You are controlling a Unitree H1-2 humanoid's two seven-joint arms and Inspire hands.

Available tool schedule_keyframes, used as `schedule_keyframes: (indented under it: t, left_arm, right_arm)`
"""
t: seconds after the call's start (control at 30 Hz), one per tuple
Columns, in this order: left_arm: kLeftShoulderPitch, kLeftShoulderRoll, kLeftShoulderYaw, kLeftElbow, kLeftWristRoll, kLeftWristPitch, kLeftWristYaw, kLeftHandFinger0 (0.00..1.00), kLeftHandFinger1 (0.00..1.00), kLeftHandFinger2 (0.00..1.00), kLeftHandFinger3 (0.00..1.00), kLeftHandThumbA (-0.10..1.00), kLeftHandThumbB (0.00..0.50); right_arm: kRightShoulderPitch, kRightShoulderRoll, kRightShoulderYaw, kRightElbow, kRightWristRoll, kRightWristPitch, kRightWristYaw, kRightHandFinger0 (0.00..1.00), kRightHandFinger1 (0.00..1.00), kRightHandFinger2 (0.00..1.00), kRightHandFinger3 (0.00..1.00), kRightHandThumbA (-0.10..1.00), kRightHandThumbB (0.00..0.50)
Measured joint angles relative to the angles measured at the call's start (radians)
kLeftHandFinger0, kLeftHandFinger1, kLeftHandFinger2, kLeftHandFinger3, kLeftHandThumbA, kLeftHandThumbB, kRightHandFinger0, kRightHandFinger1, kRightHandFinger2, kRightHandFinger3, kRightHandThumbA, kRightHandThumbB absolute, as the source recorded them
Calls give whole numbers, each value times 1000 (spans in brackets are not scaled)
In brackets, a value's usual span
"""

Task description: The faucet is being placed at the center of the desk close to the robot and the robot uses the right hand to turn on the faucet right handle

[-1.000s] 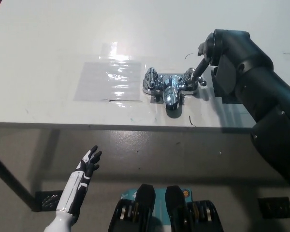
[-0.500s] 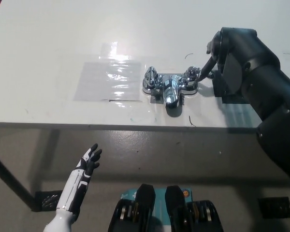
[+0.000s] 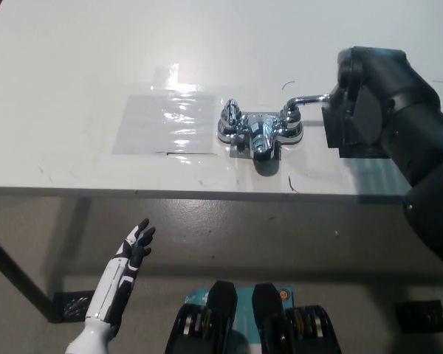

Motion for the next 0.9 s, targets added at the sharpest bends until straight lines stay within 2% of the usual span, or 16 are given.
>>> schedule_keyframes:
  t: [0.03,0.07,0.1,0.17,0.2,0.23,0.3,0.37,0.47,0.5,0.57,0.6,0.77,0.8,0.83,0.9]
  left_arm:
    - [0,0,0,0,1,0,0,1000,1000,1000,1000,1000,129]
    - [0,0,0,0,2,0,0,1000,1000,1000,1000,1000,131]
    - [0,0,0,0,3,0,0,1000,1000,1000,1000,1000,132]
    - [0,1,0,0,3,0,0,1000,1000,1000,1000,1000,136]
    - [0,1,0,0,3,0,0,1000,1000,1000,1000,1000,136]
    - [0,2,0,0,3,0,0,1000,1000,1000,1000,1000,135]
    - [1,2,0,0,3,0,0,1000,1000,1000,1000,1000,126]
    - [2,3,0,0,2,0,0,1000,1000,1000,1000,1000,125]
    - [5,3,2,0,0,0,0,1000,1000,1000,1000,1000,100]
    - [6,2,3,0,-1,0,0,1000,1000,1000,1000,1000,97]
    - [9,2,3,0,-4,0,0,1000,1000,1000,1000,1000,89]
    - [11,2,3,1,-5,1,0,1000,1000,1000,1000,1000,90]
    - [11,1,4,7,-6,4,0,1000,1000,1000,1000,1000,82]
    - [11,1,4,8,-6,4,0,1000,1000,1000,1000,1000,77]
    - [11,1,4,9,-6,5,0,1000,1000,1000,1000,1000,77]
    - [11,0,4,10,-6,5,0,1000,1000,1000,1000,1000,84]
  right_arm:
    - [0,-4,-4,0,0,1,-4,1000,1000,1000,933,369,290]
    - [0,-16,-20,0,3,2,-17,1000,1000,1000,1000,392,297]
    - [0,-25,-32,0,5,2,-22,1000,1000,1000,1000,425,313]
    - [0,-45,-63,0,10,1,-24,1000,1000,1000,1000,494,376]
    - [-1,-54,-76,0,15,-1,-20,1000,1000,1000,1000,450,375]
    - [-3,-66,-89,0,22,-2,-12,1000,1000,1000,1000,458,334]
    - [-12,-87,-123,0,38,-9,18,1000,1000,1000,1000,472,360]
    - [-24,-109,-143,-2,49,-18,49,1000,1000,1000,1000,450,357]
    - [-42,-147,-174,-27,67,-29,84,1000,1000,1000,1000,357,366]
    - [-47,-164,-184,-48,72,-31,93,1000,1000,1000,1000,391,409]
    - [-49,-208,-221,-136,87,-29,105,1000,1000,1000,1000,311,339]
    - [-46,-228,-242,-184,92,-26,105,1000,1000,1000,1000,325,316]
    - [11,-274,-362,-389,117,-15,104,1000,1000,1000,1000,581,197]
    - [33,-275,-383,-425,119,-14,104,1000,1000,1000,1000,657,236]
    - [54,-275,-399,-463,121,-14,104,1000,1000,1000,1000,724,232]
    - [111,-273,-430,-536,123,-14,104,1000,1000,1000,1000,755,206]
